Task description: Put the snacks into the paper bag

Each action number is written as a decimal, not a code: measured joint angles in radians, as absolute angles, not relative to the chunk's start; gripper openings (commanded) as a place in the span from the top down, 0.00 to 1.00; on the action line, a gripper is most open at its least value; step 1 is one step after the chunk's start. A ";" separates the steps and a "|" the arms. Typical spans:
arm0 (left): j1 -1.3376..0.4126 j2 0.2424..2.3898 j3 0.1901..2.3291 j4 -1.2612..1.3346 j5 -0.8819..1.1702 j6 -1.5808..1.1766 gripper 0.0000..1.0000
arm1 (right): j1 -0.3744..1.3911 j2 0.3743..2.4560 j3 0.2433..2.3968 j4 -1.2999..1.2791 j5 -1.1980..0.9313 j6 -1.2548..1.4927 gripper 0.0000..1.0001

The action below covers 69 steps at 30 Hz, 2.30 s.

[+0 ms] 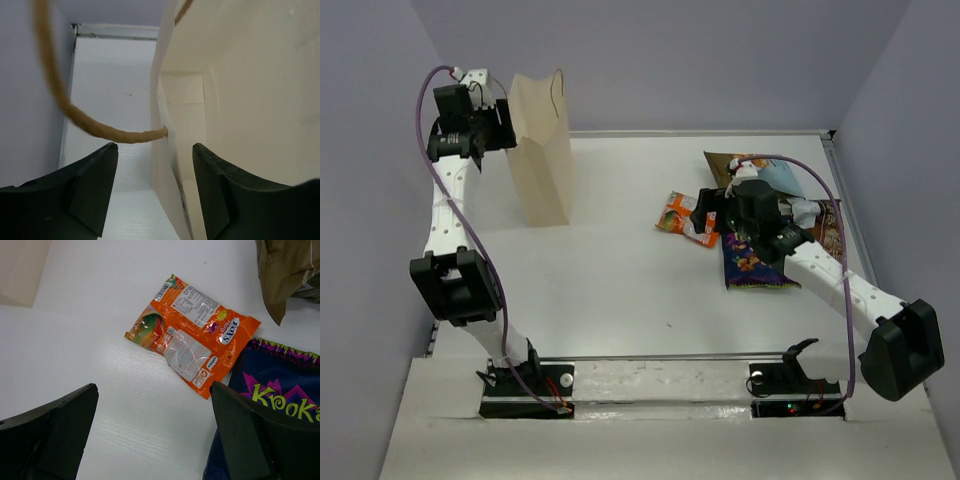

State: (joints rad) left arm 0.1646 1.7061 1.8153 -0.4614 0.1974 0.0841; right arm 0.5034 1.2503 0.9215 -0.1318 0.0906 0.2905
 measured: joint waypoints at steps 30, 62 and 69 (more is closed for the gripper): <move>0.084 1.247 1.323 -0.389 0.334 -0.289 1.00 | 0.503 1.632 1.122 -0.263 0.235 0.316 0.00; 0.016 1.243 1.258 -0.427 0.244 -0.480 1.00 | 0.501 1.818 1.450 -0.366 0.070 0.232 0.99; 0.012 1.248 1.260 -0.423 0.239 -0.480 1.00 | 0.524 1.726 1.843 -0.212 0.020 0.334 0.99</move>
